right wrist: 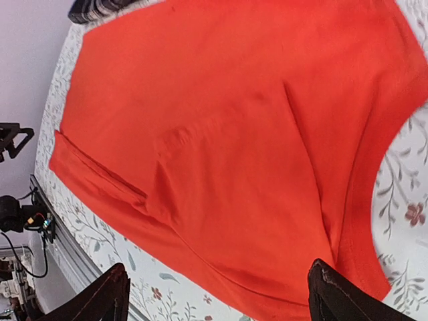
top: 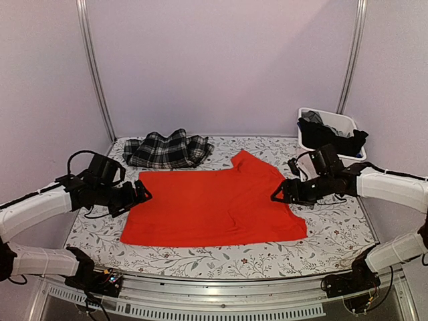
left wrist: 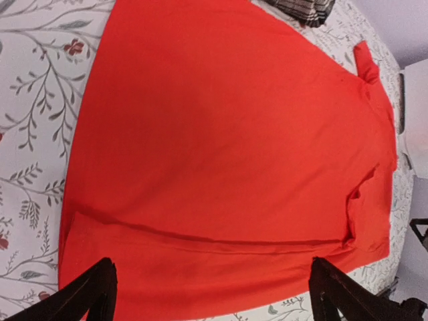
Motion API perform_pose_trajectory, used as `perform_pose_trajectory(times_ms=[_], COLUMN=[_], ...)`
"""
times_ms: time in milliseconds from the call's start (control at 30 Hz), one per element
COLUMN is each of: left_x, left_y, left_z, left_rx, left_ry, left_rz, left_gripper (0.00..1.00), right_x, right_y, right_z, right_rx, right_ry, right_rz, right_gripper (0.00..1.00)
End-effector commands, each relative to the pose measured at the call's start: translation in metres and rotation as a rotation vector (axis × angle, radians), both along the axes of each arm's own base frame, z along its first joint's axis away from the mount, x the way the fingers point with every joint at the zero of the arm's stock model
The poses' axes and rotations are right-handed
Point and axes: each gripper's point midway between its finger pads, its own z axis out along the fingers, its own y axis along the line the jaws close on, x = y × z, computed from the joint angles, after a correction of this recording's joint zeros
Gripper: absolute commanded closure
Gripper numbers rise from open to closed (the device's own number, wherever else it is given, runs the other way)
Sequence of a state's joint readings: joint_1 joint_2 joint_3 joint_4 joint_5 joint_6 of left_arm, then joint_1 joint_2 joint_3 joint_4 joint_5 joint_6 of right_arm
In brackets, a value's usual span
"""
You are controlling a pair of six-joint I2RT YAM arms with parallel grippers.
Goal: Fold and stack the mixed laundry pile
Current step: Smooth out the 1/3-folded T-shirt at the center of the board, then pick up the 1/3-folded T-shirt from the center of the board.
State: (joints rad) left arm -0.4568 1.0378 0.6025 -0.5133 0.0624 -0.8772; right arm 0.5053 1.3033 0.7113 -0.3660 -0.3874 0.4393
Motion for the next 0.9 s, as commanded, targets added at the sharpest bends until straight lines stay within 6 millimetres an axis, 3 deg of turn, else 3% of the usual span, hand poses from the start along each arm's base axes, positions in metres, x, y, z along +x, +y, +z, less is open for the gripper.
perform_pose_trajectory(times_ms=[0,100,233,400,467,567,700,867], left_x=[0.045,0.076,0.116,0.151,0.16,0.17,0.178,0.184], left_y=[-0.009,-0.007,0.002,0.024,0.033,0.044,0.046,0.045], left_z=[0.041,0.057,0.079,0.092,0.092,0.087,0.075,0.056], left_rx=[0.058,0.12,0.181,0.119,0.104,0.101,0.072,0.066], left_ry=[-0.201,-0.248,-0.308,-0.348,-0.352,-0.341,-0.33,-0.291], left_rz=[-0.104,-0.096,-0.074,-0.053,-0.053,-0.044,-0.055,-0.065], left_gripper=[0.0,0.0,0.0,0.0,0.0,0.0,0.0,0.0], right_x=[0.079,0.123,0.178,0.237,0.254,0.275,0.295,0.313], right_y=[0.013,0.023,0.034,0.042,0.045,0.047,0.044,0.046], right_z=[0.089,0.119,0.136,0.104,0.078,0.06,0.014,-0.016], right_rx=[0.024,0.002,-0.065,-0.189,-0.234,-0.275,-0.312,-0.353], right_ry=[-0.323,-0.43,-0.525,-0.529,-0.51,-0.508,-0.449,-0.439], right_rz=[-0.001,-0.012,0.001,0.021,0.039,0.05,0.052,0.084], right_gripper=[0.09,0.12,0.17,0.24,0.26,0.27,0.28,0.31])
